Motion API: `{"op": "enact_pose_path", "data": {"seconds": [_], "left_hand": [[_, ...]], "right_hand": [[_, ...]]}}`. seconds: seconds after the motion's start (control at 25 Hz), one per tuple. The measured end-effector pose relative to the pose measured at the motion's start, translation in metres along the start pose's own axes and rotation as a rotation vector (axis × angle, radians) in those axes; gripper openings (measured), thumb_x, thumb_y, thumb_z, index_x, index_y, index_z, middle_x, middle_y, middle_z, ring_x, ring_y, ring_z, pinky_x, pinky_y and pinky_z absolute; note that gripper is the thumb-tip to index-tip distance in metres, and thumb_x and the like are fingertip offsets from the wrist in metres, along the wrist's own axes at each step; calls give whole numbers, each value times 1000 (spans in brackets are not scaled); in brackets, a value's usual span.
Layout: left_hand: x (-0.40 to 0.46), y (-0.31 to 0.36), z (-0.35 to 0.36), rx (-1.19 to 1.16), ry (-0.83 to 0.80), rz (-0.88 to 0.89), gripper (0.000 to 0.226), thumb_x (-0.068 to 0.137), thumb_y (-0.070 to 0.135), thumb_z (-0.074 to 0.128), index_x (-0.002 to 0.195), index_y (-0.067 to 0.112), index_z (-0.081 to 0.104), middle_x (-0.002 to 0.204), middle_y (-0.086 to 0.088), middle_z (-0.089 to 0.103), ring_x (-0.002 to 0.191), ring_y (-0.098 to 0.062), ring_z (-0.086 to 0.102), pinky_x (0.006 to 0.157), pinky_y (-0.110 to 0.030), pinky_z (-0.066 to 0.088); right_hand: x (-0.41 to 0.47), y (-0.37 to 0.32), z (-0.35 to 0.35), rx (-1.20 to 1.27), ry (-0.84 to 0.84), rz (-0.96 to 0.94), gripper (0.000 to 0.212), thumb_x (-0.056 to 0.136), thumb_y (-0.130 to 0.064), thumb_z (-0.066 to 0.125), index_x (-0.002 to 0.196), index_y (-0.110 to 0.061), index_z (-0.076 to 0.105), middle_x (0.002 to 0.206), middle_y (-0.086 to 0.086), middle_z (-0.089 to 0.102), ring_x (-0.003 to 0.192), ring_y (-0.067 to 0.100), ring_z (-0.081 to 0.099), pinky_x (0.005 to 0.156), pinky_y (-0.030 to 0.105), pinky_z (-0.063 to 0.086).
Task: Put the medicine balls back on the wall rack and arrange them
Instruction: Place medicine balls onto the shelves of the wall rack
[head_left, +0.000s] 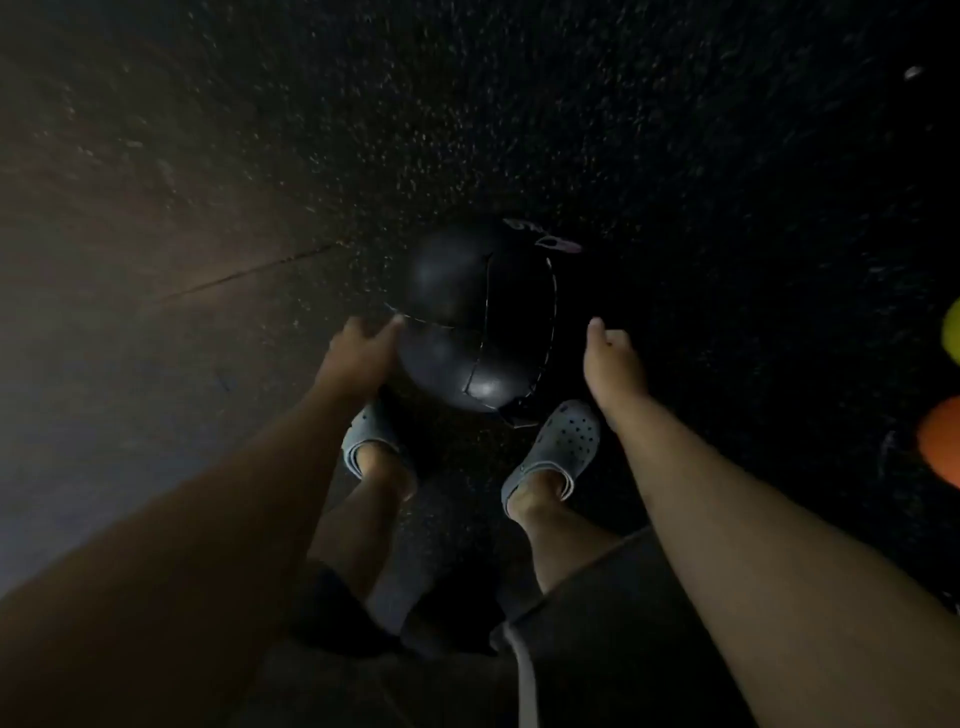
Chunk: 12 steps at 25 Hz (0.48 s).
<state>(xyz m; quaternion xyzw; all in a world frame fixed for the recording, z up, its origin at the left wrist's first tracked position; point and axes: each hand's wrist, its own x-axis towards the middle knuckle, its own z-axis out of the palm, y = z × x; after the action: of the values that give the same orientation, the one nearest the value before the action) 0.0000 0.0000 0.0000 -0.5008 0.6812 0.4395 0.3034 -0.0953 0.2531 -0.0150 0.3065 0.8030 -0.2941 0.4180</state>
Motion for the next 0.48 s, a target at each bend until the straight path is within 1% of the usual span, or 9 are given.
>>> {"op": "enact_pose_path", "data": {"seconds": [0.04, 0.08, 0.12, 0.16, 0.2, 0.28, 0.36, 0.48], "left_hand": [[24, 1, 12, -87, 35, -12, 75, 105, 63, 49, 157, 10, 47, 159, -21, 54, 139, -38, 57, 110, -44, 48], [46, 2, 21, -168, 45, -44, 80, 104, 67, 45, 161, 12, 44, 163, -20, 50, 147, -39, 52, 118, -49, 45], [68, 3, 31, -255, 59, -58, 82, 103, 70, 43, 163, 15, 41, 165, -18, 49, 149, -39, 50, 122, -53, 42], [82, 8, 41, -332, 51, -76, 83, 101, 72, 44, 163, 18, 41, 164, -16, 50, 148, -37, 51, 122, -56, 42], [94, 9, 50, -411, 60, -82, 82, 99, 73, 46, 162, 21, 42, 162, -13, 53, 146, -36, 54, 122, -57, 44], [107, 10, 62, -537, 117, -96, 80, 95, 73, 52, 157, 23, 48, 157, -10, 57, 141, -32, 57, 120, -54, 46], [100, 15, 62, -582, 152, -101, 82, 88, 74, 55, 152, 23, 52, 152, -9, 60, 137, -31, 60, 119, -53, 48], [61, 32, 50, -605, 135, -89, 94, 74, 78, 55, 150, 23, 55, 150, -10, 62, 135, -32, 61, 118, -56, 48]], "right_hand": [[27, -1, 10, 81, 11, 26, 62, 107, -56, 35, 147, -13, 53, 144, 16, 60, 120, 35, 61, 101, 43, 48], [49, -4, 18, 162, -6, 81, 65, 105, -60, 37, 149, -16, 52, 146, 13, 60, 125, 35, 59, 109, 48, 48], [74, -6, 27, 267, -34, 138, 69, 102, -65, 39, 152, -18, 51, 150, 12, 58, 132, 36, 57, 114, 53, 45], [91, -8, 34, 373, -87, 205, 76, 99, -70, 40, 156, -20, 48, 154, 11, 55, 139, 36, 54, 118, 56, 41], [104, -8, 41, 459, -134, 241, 82, 96, -74, 41, 158, -21, 46, 158, 11, 53, 143, 35, 51, 121, 56, 38], [116, -8, 47, 563, -200, 253, 84, 95, -76, 41, 159, -23, 46, 159, 11, 53, 144, 34, 51, 123, 53, 37], [107, -10, 40, 633, -197, 234, 80, 95, -74, 43, 158, -24, 48, 157, 10, 55, 142, 33, 53, 123, 50, 39], [69, -18, 9, 665, -172, 169, 74, 97, -70, 45, 155, -24, 53, 154, 8, 58, 138, 31, 56, 121, 48, 42]]}}
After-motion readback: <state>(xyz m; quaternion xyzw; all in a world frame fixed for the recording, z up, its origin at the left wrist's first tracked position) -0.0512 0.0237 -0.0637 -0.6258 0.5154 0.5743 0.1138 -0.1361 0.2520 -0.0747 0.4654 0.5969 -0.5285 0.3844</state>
